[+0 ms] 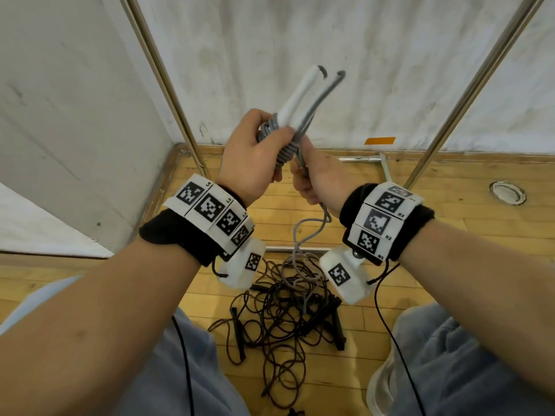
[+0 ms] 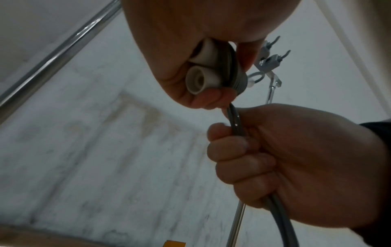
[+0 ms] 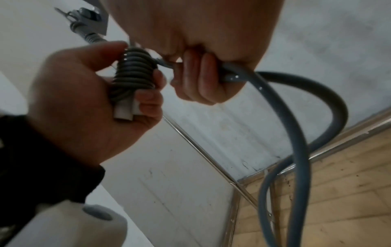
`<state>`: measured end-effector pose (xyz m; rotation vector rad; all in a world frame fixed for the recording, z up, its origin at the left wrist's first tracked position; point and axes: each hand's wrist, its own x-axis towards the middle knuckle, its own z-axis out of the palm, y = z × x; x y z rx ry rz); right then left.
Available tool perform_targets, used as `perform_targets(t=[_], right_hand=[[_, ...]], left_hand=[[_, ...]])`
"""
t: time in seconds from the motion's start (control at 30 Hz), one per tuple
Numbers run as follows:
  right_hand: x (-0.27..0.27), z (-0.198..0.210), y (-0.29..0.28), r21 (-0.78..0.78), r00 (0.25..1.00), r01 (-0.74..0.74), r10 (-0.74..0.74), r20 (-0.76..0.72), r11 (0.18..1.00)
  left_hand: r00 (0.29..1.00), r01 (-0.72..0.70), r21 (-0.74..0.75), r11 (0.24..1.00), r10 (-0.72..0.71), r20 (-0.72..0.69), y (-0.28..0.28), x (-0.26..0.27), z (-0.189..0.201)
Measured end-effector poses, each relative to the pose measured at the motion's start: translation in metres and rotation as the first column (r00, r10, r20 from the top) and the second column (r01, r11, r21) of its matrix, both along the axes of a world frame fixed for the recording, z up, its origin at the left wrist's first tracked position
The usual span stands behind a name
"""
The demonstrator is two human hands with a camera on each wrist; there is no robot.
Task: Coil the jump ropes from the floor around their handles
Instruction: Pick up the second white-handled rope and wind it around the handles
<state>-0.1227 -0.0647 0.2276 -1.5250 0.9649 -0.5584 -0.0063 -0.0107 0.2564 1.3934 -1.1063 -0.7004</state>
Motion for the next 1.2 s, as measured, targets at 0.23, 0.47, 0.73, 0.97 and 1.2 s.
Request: perform_targets(t=[0.23, 0.47, 0.73, 0.97, 1.2], right_hand=[[0.003, 0.002, 0.003, -0.326, 1.0, 0.002, -0.008, -0.018, 0.945], [-0.004, 0.005, 0.0, -0.314, 0.994, -0.045, 0.011, -0.108, 0.948], [-0.012, 0.007, -0.005, -0.519, 0.955, -0.131, -0.033, -0.295, 0.845], [-0.02, 0.011, -0.008, -0.54, 0.865, -0.294, -0.021, -0.502, 0.789], [-0.028, 0.026, -0.009, -0.665, 0.806, -0.422, -0.081, -0.586, 0.617]], left_hand=[[0.983, -0.017, -0.002, 1.0, 0.016, -0.181, -0.008, 0.006, 0.005], [0.987, -0.011, 0.018, 1.0, 0.014, -0.159, -0.007, 0.014, 0.007], [0.974, -0.154, 0.053, 0.987, 0.143, 0.174, -0.008, 0.024, -0.001], [0.747, -0.24, 0.186, 0.953, 0.059, 0.662, -0.012, 0.04, -0.018], [0.565, -0.098, 0.471, 0.876, -0.341, 0.751, -0.011, 0.031, -0.025]])
